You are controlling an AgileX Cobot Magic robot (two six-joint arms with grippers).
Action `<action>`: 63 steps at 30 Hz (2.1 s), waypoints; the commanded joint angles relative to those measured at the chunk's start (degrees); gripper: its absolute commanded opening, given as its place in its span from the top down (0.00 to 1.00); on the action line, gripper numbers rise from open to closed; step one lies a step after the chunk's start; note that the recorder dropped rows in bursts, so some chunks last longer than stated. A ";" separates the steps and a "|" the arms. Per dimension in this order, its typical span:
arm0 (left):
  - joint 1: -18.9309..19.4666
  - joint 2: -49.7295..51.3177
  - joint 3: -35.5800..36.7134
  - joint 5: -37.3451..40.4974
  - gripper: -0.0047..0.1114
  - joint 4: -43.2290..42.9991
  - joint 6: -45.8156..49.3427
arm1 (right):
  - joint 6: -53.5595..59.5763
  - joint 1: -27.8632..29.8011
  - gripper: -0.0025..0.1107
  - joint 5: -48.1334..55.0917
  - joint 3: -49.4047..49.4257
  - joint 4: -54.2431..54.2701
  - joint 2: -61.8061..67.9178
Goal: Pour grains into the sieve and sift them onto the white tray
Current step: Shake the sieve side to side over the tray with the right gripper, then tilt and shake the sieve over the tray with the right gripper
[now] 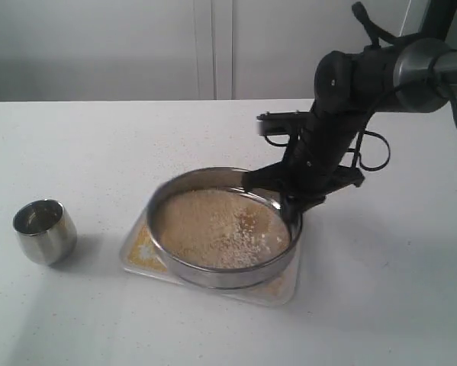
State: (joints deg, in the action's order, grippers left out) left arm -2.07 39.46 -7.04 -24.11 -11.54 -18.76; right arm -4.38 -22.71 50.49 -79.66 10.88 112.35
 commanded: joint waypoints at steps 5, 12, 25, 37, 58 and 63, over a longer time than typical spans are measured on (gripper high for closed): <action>0.11 -0.51 0.37 -0.26 0.96 -0.14 -0.28 | 0.87 0.67 0.98 -6.90 -2.21 6.88 -0.98; 0.11 -0.51 0.37 -0.26 0.96 -0.14 -0.28 | -12.11 1.35 0.98 -6.67 -0.21 -7.94 -1.20; 0.11 -0.51 0.37 -0.26 0.96 -0.14 -0.28 | -9.91 -0.22 0.98 -5.40 0.02 -10.88 -0.41; 0.11 -0.51 0.37 -0.26 0.96 -0.14 -0.28 | -7.92 0.05 0.98 -0.68 -1.52 -7.04 -0.37; 0.11 -0.51 0.37 -0.26 0.96 -0.14 -0.28 | 6.52 -0.80 0.98 -2.61 -4.06 8.82 2.08; 0.11 -0.51 0.37 -0.26 0.96 -0.14 -0.28 | -6.00 0.48 0.98 -0.49 -3.51 -7.42 1.65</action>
State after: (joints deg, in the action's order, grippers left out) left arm -2.07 39.46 -7.04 -24.11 -11.54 -18.76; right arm -3.27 -23.77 51.92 -83.23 12.09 114.71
